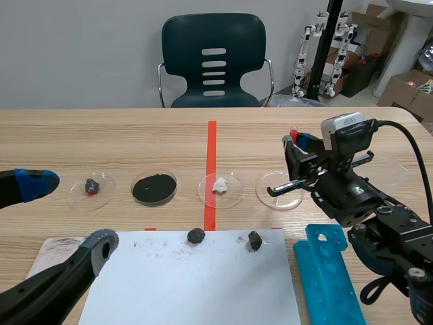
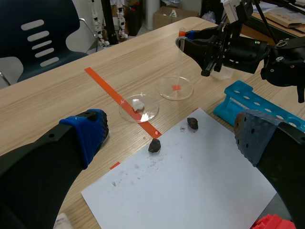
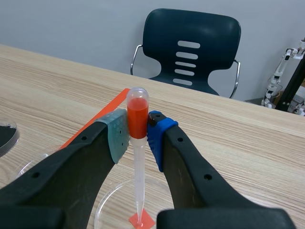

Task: Draw acid from the petri dish

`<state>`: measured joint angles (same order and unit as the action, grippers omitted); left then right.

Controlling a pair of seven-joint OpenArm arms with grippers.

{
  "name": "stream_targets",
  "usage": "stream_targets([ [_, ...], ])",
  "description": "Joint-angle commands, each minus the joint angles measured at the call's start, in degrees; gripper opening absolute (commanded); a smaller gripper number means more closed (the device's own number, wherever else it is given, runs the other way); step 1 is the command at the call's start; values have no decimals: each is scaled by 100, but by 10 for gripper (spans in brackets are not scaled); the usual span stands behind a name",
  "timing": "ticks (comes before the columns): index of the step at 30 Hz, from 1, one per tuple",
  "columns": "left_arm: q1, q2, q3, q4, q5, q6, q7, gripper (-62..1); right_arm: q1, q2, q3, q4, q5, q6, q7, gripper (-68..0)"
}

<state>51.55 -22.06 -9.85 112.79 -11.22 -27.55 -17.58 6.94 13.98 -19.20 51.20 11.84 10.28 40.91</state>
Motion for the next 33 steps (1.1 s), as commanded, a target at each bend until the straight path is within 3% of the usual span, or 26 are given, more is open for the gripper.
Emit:
stream_targets([
  [1,0,13,7,35,-79,-11,-81,-50,42,31,44,37,22,0,66,-569],
  [20,0,13,7,35,-79,-11,-81,-50,15,197,48,363,365,-33,-72,-569],
  [26,0,13,7,35,-79,-11,-79,-50,-236,417,50,1132,404,-114,-575,-569],
  [33,0,13,7,35,-79,-11,-79,-50,-916,798,50,2529,542,-614,-944,-569],
])
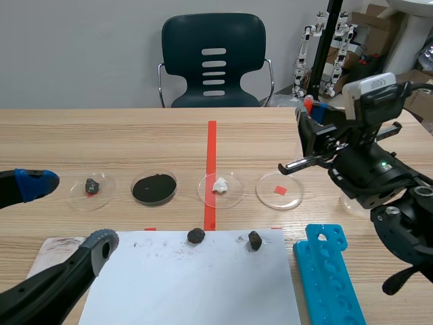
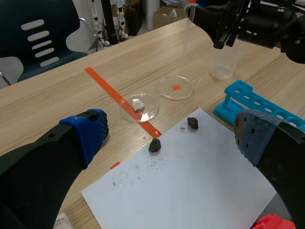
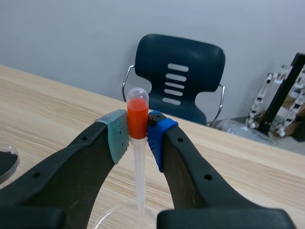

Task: Draw acid from the petri dish

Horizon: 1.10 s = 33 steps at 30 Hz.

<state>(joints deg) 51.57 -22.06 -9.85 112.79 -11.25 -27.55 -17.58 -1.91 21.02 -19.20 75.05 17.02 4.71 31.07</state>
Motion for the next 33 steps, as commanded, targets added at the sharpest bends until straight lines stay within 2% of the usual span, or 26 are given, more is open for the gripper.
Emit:
stream_targets([
  [1,-2,13,7,35,-76,-11,-81,-50,-146,153,50,358,35,-142,-26,-569],
  [6,-2,13,7,35,-76,-11,-79,-50,-927,487,63,1429,68,-623,-164,-569],
  [10,-2,13,7,35,-76,-11,-79,-50,-1725,717,258,2135,337,-839,-162,-569],
  [16,-2,13,7,35,-76,-11,-79,-50,-3106,833,826,3047,448,-837,39,-569],
  [22,-2,13,7,35,-76,-11,-79,-50,-4164,833,1073,3644,431,-837,361,-569],
  [29,-2,13,7,35,-76,-11,-79,-50,-4999,833,1099,3971,424,-769,774,-569],
  [33,-2,13,7,35,-76,-11,-79,-50,-5281,833,1097,4048,424,-601,863,-569],
])
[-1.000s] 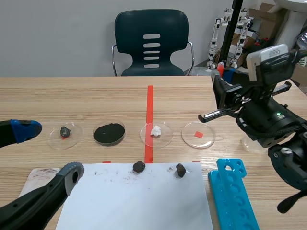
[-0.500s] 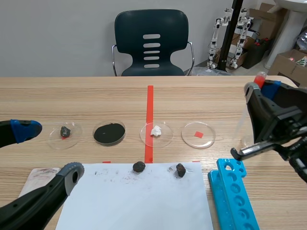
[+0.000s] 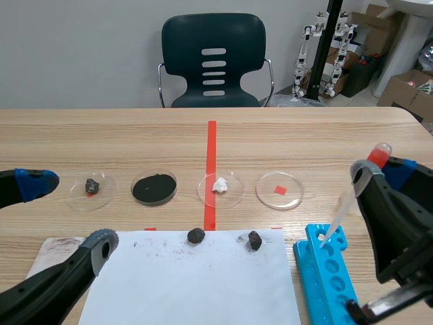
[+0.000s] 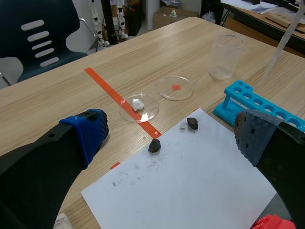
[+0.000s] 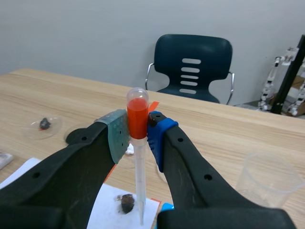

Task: Draw acid from the petri dish

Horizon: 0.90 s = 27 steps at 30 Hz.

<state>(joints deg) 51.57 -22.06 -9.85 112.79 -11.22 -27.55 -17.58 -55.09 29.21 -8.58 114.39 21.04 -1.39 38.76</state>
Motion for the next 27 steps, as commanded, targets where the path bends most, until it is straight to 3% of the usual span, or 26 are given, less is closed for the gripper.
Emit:
stream_targets([
  [1,-2,13,7,35,-79,-11,-79,-50,-24,13,37,114,22,68,101,-569],
  [5,-2,13,7,35,-79,-11,-79,-50,-188,13,33,114,22,164,125,-569],
  [27,-2,13,7,35,-79,-11,-79,-50,-221,13,39,114,20,133,127,-569],
])
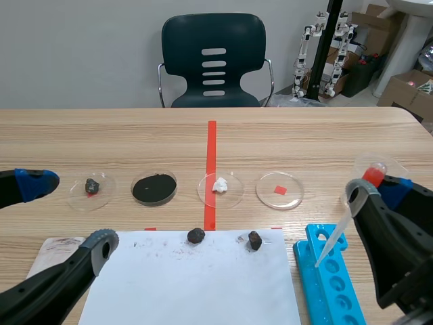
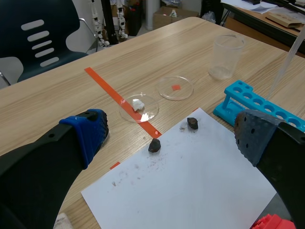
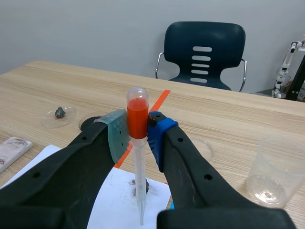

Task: Draw acid from the petri dish

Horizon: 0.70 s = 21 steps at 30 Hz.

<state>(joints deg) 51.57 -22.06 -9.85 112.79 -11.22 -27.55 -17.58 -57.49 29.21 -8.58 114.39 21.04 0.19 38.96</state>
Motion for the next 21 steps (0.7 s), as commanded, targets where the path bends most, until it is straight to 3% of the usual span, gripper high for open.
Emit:
stream_targets([
  [1,-2,13,7,35,-79,-11,-79,-50,20,13,39,114,20,-24,107,-569],
  [21,-2,13,7,35,-79,-11,-79,-50,20,13,39,114,-142,-22,107,-569],
])
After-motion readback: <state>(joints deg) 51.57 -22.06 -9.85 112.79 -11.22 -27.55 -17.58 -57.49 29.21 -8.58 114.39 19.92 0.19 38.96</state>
